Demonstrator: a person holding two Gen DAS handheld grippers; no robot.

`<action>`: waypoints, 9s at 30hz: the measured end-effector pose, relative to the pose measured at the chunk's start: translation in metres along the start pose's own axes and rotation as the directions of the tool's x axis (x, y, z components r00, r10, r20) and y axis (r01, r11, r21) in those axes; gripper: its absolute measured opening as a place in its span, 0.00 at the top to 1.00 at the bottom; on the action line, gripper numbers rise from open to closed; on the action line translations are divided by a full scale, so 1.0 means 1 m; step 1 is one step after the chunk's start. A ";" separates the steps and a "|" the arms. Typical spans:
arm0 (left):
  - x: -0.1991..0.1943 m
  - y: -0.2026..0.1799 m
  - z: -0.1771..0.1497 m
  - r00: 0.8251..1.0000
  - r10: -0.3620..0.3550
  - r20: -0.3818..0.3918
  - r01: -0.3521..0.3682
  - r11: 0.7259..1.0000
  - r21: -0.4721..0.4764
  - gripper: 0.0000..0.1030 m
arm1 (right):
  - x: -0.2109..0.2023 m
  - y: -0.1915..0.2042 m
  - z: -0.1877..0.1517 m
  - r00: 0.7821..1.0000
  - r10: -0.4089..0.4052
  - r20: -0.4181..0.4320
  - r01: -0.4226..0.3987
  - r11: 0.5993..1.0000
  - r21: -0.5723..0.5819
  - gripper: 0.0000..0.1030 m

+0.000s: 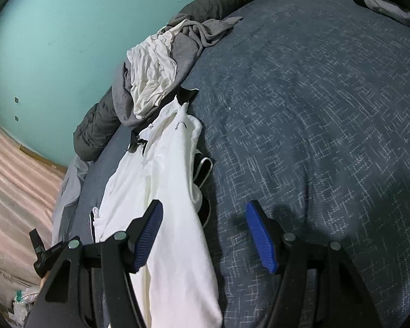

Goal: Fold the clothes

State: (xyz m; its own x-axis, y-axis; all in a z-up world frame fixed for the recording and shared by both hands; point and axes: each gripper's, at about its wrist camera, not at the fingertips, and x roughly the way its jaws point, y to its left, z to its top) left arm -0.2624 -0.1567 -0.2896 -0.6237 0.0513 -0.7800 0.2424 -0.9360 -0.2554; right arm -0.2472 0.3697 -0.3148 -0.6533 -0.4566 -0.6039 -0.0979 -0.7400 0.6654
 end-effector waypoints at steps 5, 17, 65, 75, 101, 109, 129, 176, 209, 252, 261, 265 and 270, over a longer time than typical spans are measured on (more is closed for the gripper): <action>0.004 -0.023 -0.026 0.996 -0.085 0.001 0.085 0.996 -0.012 0.66 | 0.004 0.003 -0.002 1.000 -0.006 -0.014 0.006 1.000 -0.014 0.37; 0.012 -0.046 -0.068 0.986 -0.167 -0.021 0.167 0.985 0.031 0.61 | 0.007 -0.011 0.007 1.000 -0.007 0.007 0.007 0.999 0.041 0.37; 0.011 0.012 -0.066 0.973 -0.229 -0.019 0.227 0.971 -0.075 0.97 | 0.020 -0.016 0.011 0.998 -0.065 0.012 0.064 0.995 0.074 0.37; 0.014 0.003 -0.069 0.971 -0.235 -0.045 0.233 0.972 -0.041 0.97 | 0.069 -0.003 0.040 0.985 -0.143 -0.093 0.142 0.990 -0.012 0.48; 0.016 0.004 -0.069 0.967 -0.249 -0.058 0.246 0.968 -0.051 0.97 | 0.077 0.010 0.073 0.974 -0.168 -0.155 0.153 0.982 -0.107 0.70; 0.016 0.004 -0.069 0.965 -0.253 -0.061 0.250 0.967 -0.058 0.97 | 0.101 0.015 0.056 0.969 -0.147 -0.199 0.124 0.985 -0.124 0.84; 0.017 0.008 -0.070 0.963 -0.262 -0.067 0.258 0.964 -0.064 0.97 | 0.030 0.006 0.113 0.969 -0.245 0.035 0.248 0.959 -0.137 0.98; 0.021 0.004 -0.071 0.958 -0.273 -0.085 0.267 0.961 -0.076 0.97 | 0.039 -0.042 0.076 0.951 -0.300 -0.077 0.294 0.952 -0.086 0.88; 0.003 0.015 -0.053 0.974 -0.225 0.010 0.225 0.969 -0.103 0.86 | -0.025 -0.095 0.140 0.942 -0.334 0.041 0.333 0.943 0.024 0.60; 0.042 0.075 0.067 0.999 -0.022 0.042 0.029 0.984 -0.175 0.97 | 0.008 -0.104 0.172 0.931 -0.354 0.090 0.359 0.932 -0.043 0.99; 0.061 0.102 0.055 1.000 0.013 -0.011 -0.015 0.966 -0.257 0.97 | 0.011 -0.124 0.176 0.895 -0.438 0.081 0.437 0.899 0.034 0.99; 0.068 0.101 0.053 0.998 0.012 -0.055 -0.026 0.968 -0.249 0.97 | 0.025 -0.127 0.177 0.891 -0.453 0.019 0.453 0.891 0.019 0.99; 0.061 0.095 0.057 0.997 0.006 -0.071 -0.021 0.977 -0.211 0.90 | 0.022 -0.119 0.186 0.914 -0.406 -0.007 0.406 0.914 -0.008 0.93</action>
State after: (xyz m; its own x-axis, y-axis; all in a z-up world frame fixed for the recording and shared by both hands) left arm -0.3199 -0.2623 -0.3286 -0.5682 0.0702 -0.8199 0.4067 -0.8422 -0.3539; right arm -0.3900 0.5395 -0.3258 -0.5519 -0.1201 -0.8252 -0.3487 -0.8657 0.3591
